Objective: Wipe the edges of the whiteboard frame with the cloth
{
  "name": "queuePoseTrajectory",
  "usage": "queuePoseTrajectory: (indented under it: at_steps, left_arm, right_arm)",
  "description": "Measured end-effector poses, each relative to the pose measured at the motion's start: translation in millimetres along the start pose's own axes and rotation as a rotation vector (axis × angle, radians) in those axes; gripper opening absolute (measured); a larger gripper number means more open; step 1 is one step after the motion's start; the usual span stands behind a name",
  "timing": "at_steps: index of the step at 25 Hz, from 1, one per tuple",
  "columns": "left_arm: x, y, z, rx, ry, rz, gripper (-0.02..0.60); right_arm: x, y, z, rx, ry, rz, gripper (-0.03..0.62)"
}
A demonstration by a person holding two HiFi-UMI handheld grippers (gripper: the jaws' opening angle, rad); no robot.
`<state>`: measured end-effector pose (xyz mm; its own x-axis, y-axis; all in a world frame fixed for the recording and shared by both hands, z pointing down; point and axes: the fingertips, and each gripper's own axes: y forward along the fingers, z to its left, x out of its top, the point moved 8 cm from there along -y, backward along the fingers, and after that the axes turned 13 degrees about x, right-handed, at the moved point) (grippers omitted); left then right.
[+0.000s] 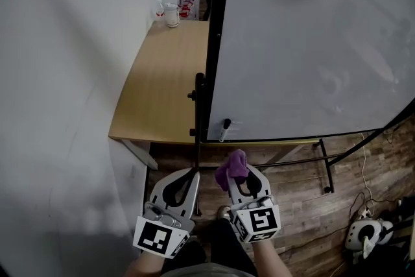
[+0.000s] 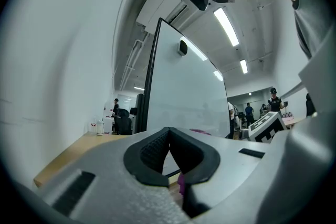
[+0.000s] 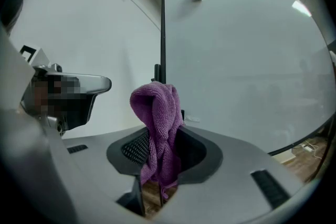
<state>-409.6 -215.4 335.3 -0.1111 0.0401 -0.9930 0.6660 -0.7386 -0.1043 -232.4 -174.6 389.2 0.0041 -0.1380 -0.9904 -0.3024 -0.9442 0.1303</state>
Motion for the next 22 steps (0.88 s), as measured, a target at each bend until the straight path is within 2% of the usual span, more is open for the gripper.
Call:
queuePoseTrajectory:
  at_steps: [4, 10, 22]
  left_arm:
    - [-10.4, 7.7, 3.2, 0.027, -0.006, 0.013, 0.017]
    - [-24.7, 15.0, 5.6, 0.057, -0.032, 0.095, 0.017]
    - [-45.9, 23.2, 12.6, 0.107, -0.043, 0.131, 0.017]
  right_arm:
    - [-16.6, 20.7, -8.4, 0.039, 0.012, 0.043, 0.13]
    - [-46.1, 51.0, -16.1, 0.088, 0.032, 0.114, 0.13]
    - [-100.0, 104.3, -27.8, 0.148, 0.046, 0.245, 0.13]
